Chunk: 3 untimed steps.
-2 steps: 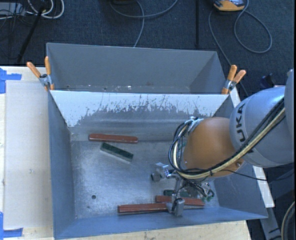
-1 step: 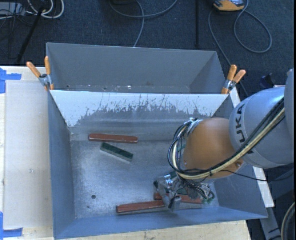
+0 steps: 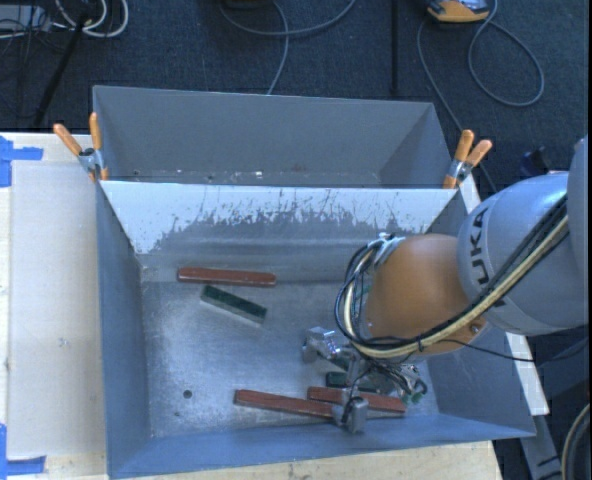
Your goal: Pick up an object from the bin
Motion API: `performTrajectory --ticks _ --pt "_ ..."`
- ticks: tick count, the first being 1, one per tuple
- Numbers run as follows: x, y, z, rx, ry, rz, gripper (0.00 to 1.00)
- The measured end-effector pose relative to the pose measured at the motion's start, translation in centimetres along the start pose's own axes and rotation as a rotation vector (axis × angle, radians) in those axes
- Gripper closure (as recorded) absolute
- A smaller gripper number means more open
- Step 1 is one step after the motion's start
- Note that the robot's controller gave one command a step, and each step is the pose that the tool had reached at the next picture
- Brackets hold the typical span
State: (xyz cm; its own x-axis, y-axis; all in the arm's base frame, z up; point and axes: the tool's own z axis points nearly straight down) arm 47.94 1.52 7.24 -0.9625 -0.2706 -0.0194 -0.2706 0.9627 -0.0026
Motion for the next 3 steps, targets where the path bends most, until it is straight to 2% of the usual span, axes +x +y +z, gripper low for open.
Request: performTrajectory --ticks 1,2,3 --pt "0.5 0.0 0.1 -0.002 0.020 0.001 1.00" --pt "0.7 -4.6 0.2 -0.009 0.013 -0.702 1.00" --pt "-1.8 -8.6 -8.2 -0.003 0.010 -0.686 1.00"
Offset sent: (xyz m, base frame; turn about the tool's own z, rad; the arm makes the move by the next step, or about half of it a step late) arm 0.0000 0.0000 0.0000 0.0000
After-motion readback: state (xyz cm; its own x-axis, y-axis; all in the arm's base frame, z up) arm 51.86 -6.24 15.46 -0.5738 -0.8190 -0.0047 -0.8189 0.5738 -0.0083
